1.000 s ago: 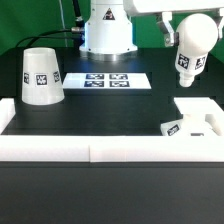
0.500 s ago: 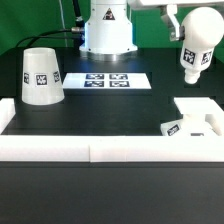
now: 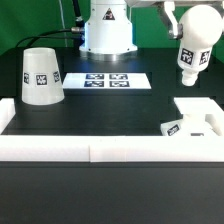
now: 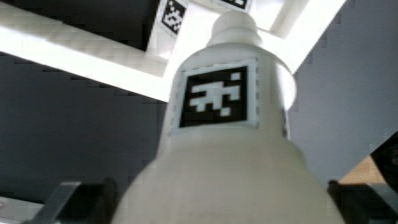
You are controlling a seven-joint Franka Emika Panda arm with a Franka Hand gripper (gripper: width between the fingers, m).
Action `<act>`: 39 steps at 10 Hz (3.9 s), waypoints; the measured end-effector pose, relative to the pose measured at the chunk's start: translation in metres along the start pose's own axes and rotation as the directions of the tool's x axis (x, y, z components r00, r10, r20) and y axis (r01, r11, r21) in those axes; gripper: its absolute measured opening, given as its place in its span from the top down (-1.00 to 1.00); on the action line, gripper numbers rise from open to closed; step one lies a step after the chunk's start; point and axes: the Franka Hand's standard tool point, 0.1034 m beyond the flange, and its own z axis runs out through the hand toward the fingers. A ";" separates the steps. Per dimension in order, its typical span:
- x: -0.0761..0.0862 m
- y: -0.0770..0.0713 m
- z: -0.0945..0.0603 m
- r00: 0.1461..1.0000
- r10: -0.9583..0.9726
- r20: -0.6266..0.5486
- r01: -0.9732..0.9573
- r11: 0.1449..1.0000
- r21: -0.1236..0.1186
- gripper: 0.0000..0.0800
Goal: Assemble lamp
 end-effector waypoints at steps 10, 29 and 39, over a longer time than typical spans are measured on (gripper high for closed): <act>0.016 0.004 0.016 0.998 -0.012 -0.068 0.011 1.000 -0.021 -0.45; 0.000 -0.006 0.039 0.996 -0.031 -0.086 0.029 0.999 -0.028 -0.45; -0.023 -0.004 0.042 0.993 -0.034 -0.111 0.029 0.998 -0.049 -0.75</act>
Offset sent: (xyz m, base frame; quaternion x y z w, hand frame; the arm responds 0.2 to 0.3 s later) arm 0.0276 0.0128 -0.0013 0.0295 -0.0147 -0.0288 0.9990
